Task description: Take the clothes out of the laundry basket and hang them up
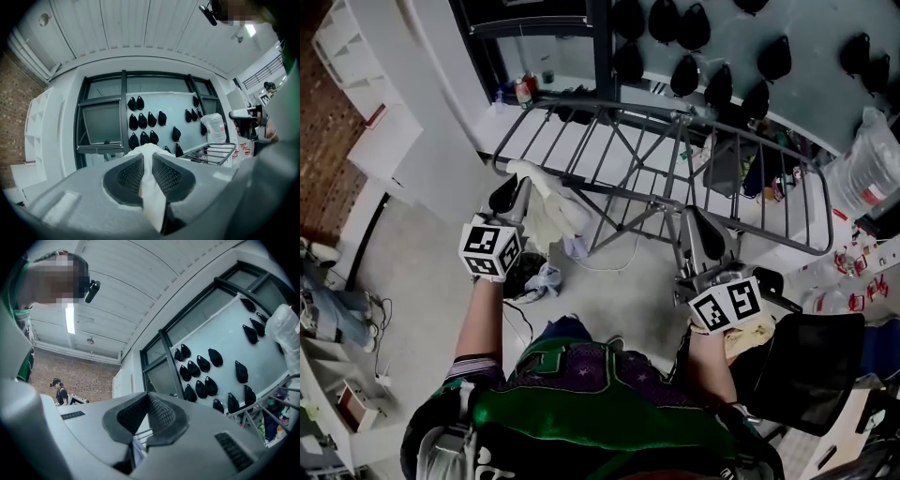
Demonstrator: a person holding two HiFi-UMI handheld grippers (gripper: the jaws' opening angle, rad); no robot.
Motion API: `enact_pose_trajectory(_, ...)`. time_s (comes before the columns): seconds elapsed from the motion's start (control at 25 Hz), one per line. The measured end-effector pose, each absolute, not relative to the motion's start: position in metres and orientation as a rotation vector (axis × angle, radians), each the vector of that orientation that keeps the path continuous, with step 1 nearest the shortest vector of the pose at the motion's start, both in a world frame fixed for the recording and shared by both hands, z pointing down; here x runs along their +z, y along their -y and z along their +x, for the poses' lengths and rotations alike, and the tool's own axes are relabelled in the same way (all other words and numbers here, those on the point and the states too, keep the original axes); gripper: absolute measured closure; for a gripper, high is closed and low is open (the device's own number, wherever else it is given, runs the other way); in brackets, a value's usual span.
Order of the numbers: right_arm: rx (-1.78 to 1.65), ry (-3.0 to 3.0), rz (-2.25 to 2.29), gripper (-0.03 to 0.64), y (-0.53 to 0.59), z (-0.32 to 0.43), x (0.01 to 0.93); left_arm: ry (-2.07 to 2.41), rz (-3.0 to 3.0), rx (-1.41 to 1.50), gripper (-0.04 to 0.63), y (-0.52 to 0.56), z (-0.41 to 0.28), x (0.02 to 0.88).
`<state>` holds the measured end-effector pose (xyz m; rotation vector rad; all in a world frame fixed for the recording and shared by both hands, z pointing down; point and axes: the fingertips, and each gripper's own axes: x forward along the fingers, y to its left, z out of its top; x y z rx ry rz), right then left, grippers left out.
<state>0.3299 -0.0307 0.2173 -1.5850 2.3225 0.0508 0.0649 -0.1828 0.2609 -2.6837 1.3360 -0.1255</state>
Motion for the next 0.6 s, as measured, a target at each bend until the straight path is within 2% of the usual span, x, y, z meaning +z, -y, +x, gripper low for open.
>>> enact_pose_trajectory(0.6,0.086,-2.320,-1.687,0.617,0.109,0.346,0.216,-1.253,-2.745,-0.134,0.531,0.285,0.109,0.273)
